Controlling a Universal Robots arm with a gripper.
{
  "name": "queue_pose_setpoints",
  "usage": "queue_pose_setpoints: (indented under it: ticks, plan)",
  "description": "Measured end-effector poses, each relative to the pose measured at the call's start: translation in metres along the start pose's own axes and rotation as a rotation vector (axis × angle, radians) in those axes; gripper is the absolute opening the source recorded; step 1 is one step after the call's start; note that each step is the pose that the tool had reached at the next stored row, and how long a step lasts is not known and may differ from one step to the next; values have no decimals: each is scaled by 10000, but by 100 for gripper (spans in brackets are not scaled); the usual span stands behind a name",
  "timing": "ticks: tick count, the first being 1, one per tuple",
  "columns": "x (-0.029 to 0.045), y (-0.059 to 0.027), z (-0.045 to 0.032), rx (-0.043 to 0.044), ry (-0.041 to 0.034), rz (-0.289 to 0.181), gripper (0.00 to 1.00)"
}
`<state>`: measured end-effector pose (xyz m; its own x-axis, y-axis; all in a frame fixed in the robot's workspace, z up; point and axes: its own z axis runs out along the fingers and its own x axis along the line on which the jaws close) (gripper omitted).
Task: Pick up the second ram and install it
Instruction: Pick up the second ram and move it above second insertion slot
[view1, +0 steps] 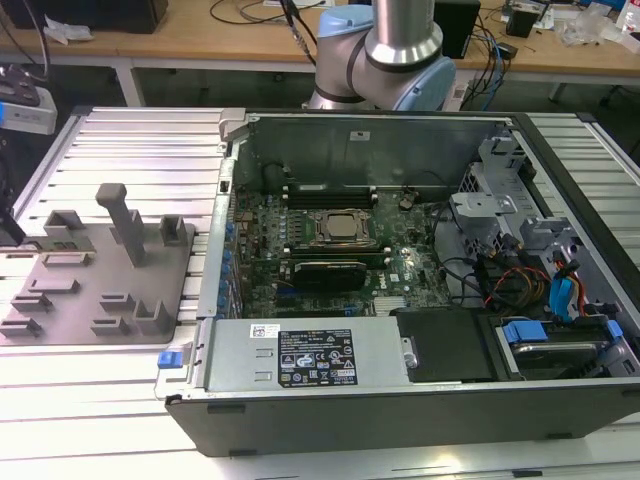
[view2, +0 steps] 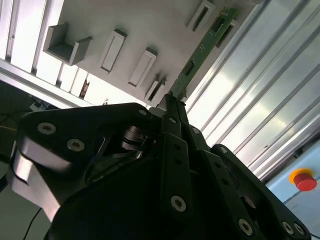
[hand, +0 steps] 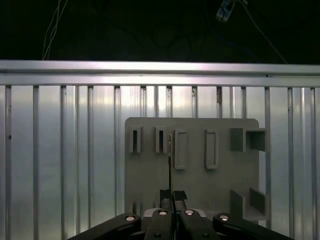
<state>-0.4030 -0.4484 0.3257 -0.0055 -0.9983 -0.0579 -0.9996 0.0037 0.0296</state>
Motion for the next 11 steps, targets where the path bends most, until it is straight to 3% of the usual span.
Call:
queue_pose_setpoints:
  ticks: [9, 11]
  plan:
    - [-41, 15, -475, 1, 0, 2, 9]
    - [-44, 16, -531, 1, 0, 1, 9]
